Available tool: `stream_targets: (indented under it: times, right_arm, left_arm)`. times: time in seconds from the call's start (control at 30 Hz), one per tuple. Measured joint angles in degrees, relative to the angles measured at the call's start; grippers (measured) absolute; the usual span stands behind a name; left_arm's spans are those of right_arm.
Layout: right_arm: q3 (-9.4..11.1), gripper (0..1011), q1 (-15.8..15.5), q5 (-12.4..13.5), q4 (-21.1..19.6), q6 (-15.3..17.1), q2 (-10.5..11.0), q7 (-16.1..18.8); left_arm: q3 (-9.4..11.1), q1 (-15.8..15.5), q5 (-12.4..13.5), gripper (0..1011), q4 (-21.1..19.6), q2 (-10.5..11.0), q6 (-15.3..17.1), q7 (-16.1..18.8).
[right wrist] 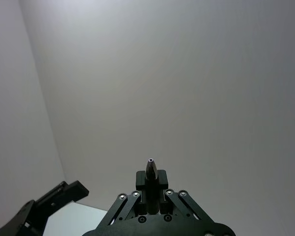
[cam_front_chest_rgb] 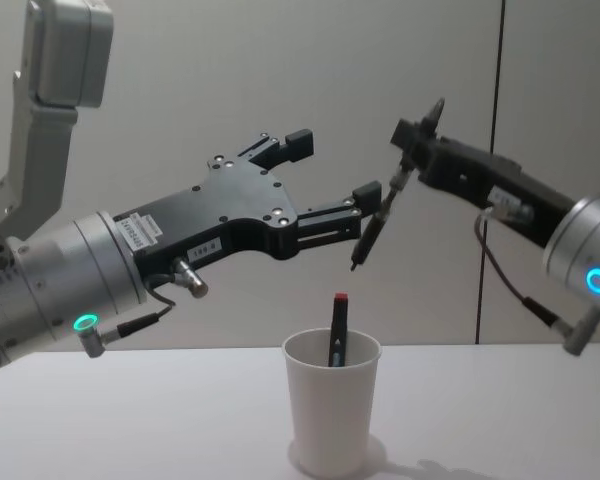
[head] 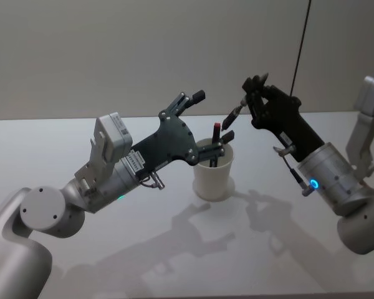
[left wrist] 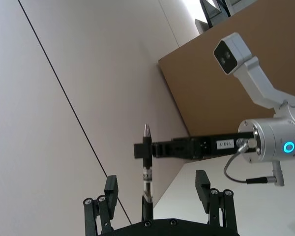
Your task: Place the pen into the pen holder.
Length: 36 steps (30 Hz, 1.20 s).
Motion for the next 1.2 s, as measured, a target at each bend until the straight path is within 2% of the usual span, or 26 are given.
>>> stream_targets:
  times: [0.7,1.13,1.2]
  right_arm:
    - [-1.58,108,2.99,-7.51,9.77,-5.5,-1.6,-2.2]
    - [-2.14,112,3.96,-9.75,12.67,-6.85,-2.18,-3.41]
    - [-2.23,167,4.08,-9.97,13.02,-6.94,-2.25,-3.5]
  left_arm:
    - [0.0,0.0,0.0,1000,0.0,0.0,0.0,0.0]
    - [0.0,0.0,0.0,1000,0.0,0.0,0.0,0.0]
    - [0.0,0.0,0.0,1000,0.0,0.0,0.0,0.0]
